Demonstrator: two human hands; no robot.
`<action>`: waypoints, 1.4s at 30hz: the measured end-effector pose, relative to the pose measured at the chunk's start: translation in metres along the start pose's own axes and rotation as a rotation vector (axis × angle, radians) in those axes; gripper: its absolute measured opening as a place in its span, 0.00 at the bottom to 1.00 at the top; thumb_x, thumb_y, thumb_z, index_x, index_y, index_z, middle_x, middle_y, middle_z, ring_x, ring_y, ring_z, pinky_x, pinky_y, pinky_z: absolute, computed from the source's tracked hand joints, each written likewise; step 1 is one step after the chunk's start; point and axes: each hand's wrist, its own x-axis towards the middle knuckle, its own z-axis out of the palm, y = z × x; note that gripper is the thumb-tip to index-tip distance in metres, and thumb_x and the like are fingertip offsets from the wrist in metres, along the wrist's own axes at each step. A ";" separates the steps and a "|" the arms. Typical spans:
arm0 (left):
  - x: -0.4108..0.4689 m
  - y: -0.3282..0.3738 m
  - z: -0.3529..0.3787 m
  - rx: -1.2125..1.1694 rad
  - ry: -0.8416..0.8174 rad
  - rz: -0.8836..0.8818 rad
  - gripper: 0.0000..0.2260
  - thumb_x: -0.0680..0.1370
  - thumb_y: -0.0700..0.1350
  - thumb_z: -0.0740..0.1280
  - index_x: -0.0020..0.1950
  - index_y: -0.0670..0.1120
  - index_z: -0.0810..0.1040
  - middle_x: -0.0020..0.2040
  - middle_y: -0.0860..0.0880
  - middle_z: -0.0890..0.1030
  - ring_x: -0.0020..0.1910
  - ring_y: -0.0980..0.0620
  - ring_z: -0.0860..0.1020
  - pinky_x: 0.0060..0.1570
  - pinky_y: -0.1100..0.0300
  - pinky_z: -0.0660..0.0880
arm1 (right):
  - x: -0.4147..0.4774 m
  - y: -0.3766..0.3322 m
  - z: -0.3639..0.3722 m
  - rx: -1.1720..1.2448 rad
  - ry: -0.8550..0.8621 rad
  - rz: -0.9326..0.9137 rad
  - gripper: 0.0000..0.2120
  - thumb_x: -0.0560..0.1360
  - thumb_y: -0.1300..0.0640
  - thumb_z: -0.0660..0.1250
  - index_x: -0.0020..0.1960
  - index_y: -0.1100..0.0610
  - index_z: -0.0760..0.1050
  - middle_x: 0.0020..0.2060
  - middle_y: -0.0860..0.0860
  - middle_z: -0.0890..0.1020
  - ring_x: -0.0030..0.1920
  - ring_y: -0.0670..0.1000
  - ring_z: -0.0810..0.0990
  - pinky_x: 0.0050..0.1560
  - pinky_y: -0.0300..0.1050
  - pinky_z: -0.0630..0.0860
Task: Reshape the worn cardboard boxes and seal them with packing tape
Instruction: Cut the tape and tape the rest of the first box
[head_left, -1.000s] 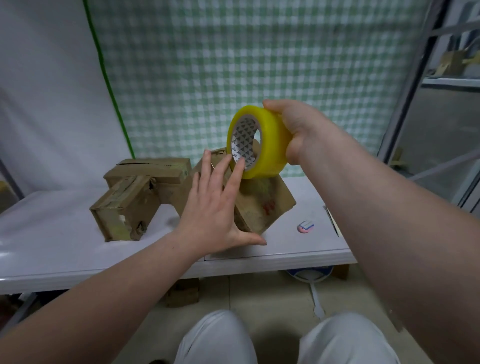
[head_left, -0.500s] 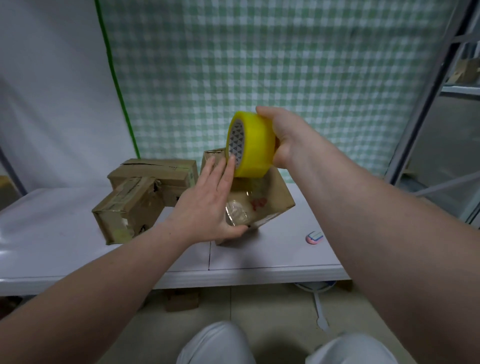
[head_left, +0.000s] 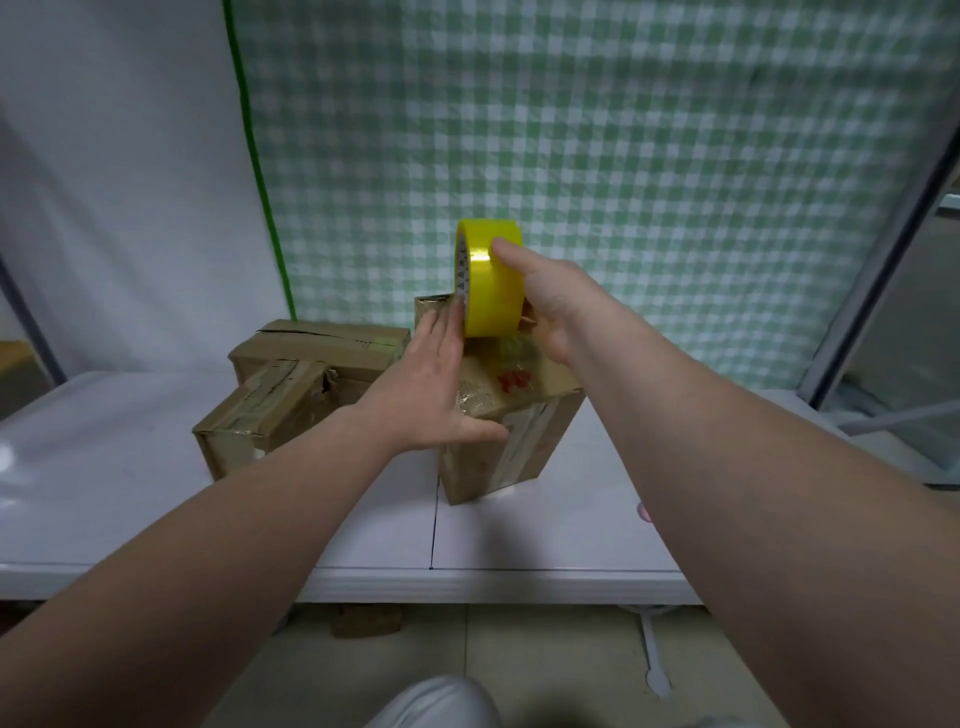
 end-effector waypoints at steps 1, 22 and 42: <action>0.003 -0.004 0.002 0.009 0.018 0.002 0.60 0.60 0.74 0.67 0.78 0.47 0.39 0.78 0.49 0.48 0.77 0.45 0.47 0.73 0.44 0.59 | 0.002 0.001 0.001 -0.014 0.005 -0.002 0.28 0.73 0.44 0.70 0.66 0.59 0.72 0.62 0.56 0.78 0.61 0.57 0.76 0.66 0.56 0.71; 0.051 -0.035 -0.002 -0.089 -0.160 -0.126 0.41 0.60 0.72 0.65 0.67 0.50 0.68 0.61 0.52 0.72 0.59 0.50 0.72 0.58 0.50 0.72 | -0.055 0.020 -0.039 -0.187 0.213 0.028 0.17 0.73 0.43 0.69 0.50 0.57 0.78 0.44 0.54 0.82 0.41 0.50 0.79 0.39 0.44 0.73; 0.051 -0.024 -0.008 -0.147 -0.231 -0.142 0.30 0.67 0.64 0.71 0.62 0.51 0.69 0.55 0.54 0.74 0.52 0.52 0.74 0.47 0.58 0.69 | -0.071 0.088 -0.052 -0.243 0.327 -0.076 0.23 0.73 0.45 0.68 0.46 0.68 0.74 0.35 0.55 0.76 0.36 0.53 0.73 0.38 0.48 0.71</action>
